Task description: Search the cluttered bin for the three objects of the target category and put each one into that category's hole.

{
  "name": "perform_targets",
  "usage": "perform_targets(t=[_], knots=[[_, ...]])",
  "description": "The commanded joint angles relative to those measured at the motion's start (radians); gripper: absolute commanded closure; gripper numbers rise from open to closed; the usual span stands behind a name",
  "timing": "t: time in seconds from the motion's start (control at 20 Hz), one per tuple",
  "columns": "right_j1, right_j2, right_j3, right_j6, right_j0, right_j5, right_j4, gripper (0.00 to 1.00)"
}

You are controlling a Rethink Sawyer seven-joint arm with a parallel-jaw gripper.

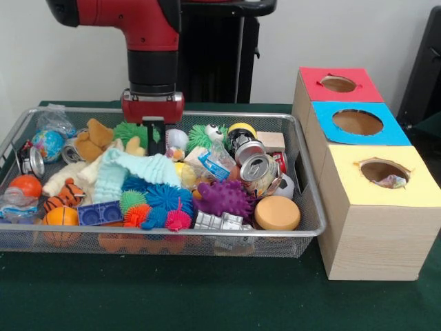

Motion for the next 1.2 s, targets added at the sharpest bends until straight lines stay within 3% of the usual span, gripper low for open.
perform_targets(t=[0.05,0.4,0.6,0.85,1.2], knots=[[-0.218,0.225,0.124,-0.162,-0.16,0.23,0.131,1.0],[-0.35,0.407,0.253,-0.242,-0.29,0.397,0.314,1.0],[-0.426,0.45,0.297,-0.236,-0.315,0.431,0.359,1.0],[-0.45,0.481,0.323,-0.214,-0.327,0.43,0.353,1.0],[-0.582,0.599,0.384,-0.244,-0.371,0.511,0.501,1.0]])
